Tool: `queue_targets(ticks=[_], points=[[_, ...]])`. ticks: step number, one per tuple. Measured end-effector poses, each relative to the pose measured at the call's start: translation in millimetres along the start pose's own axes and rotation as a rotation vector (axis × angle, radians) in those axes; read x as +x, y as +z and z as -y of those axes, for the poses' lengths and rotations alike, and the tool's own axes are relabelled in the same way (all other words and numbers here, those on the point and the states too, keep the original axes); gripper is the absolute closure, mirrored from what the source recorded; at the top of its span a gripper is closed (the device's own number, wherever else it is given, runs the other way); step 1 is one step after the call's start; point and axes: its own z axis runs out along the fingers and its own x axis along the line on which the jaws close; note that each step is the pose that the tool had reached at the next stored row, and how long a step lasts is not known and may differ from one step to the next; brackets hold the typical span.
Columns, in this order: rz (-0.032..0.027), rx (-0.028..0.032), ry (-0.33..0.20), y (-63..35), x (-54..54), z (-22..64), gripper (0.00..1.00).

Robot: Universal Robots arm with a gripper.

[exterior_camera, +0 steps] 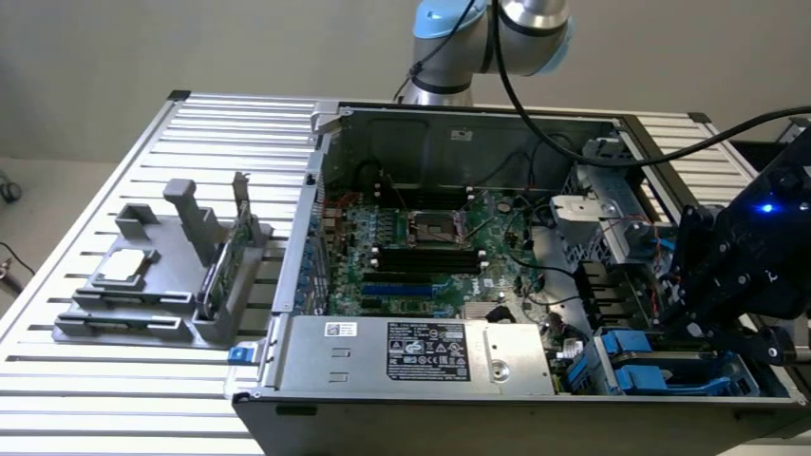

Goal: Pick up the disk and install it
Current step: 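Insert the second disk wire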

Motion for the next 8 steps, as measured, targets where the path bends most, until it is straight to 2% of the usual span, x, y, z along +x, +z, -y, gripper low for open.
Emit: queue_targets(ticks=[4, 8], points=[[-0.0058, -0.0001, 0.000, 0.4, -0.4, -0.9, 0.83], [-0.0088, -0.0002, 0.000, 1.1, -1.6, -1.1, 0.83]])
